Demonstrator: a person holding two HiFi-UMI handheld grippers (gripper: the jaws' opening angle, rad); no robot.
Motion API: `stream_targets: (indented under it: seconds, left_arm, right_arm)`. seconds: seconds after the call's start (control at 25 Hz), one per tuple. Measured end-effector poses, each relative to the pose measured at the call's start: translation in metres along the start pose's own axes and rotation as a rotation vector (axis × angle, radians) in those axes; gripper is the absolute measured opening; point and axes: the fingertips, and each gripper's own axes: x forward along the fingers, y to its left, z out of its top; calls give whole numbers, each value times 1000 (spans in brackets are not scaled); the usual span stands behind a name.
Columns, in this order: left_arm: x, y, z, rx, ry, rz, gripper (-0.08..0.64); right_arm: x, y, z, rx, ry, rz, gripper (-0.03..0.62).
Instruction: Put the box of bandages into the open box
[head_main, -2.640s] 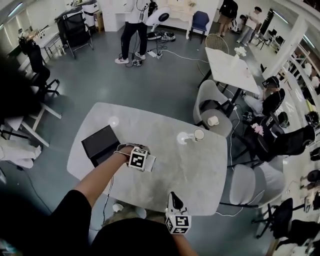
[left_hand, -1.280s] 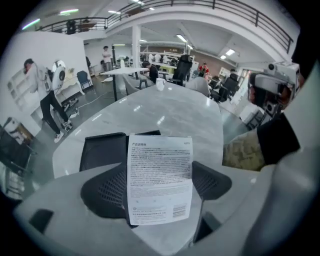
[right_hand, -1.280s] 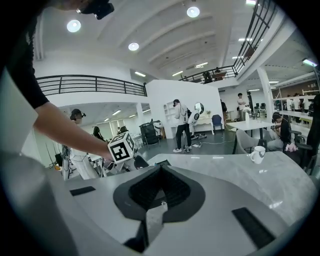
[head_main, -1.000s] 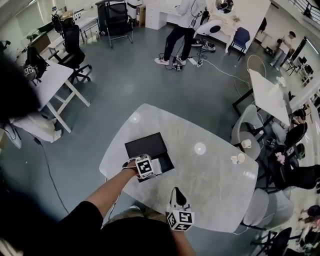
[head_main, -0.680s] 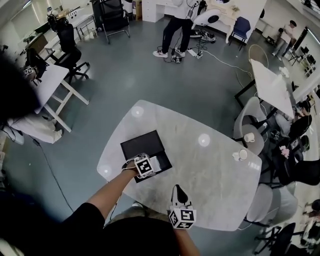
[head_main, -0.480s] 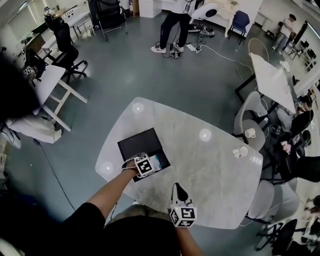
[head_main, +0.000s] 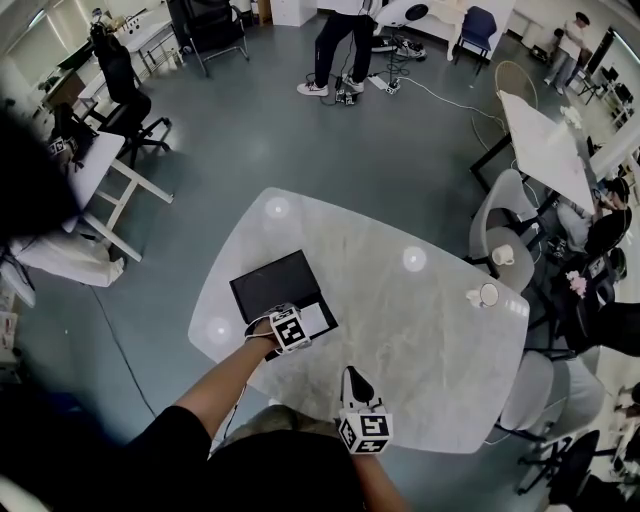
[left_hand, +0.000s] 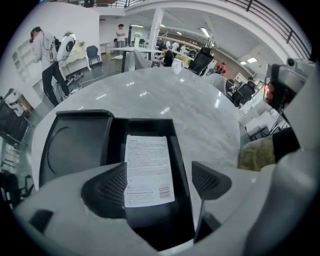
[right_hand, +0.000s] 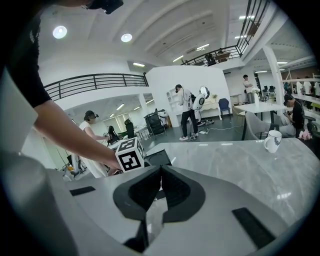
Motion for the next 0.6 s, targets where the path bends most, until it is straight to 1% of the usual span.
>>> stream_targets:
  seconds: [0.16, 0.2, 0.28, 0.36, 0.4, 0.48, 0.6]
  left_arm:
    - [-18, 9, 10, 23, -51, 36, 416]
    - [-25, 12, 10, 10, -64, 40, 416]
    - [-39, 13, 15, -47, -116, 26, 416]
    - [-61, 6, 26, -106, -210, 3, 416]
    - [-74, 1, 32, -124, -265, 5, 416]
    - [-103, -14, 36, -143, -375, 19, 416]
    - [-148, -48, 36, -153, -542, 24, 416]
  right_arm:
    - [-5, -4, 2, -5, -2, -6, 12]
    - [-8, -7, 4, -8, -5, -13, 12]
    - [-14, -16, 6, -8, -12, -34, 12]
    - [-22, -25, 9, -3, -21, -60, 12]
    - [-26, -27, 12, -3, -27, -73, 12]
    - [-37, -25, 21, -9, -47, -96, 12]
    - [-55, -10, 42, -35, -97, -113, 12]
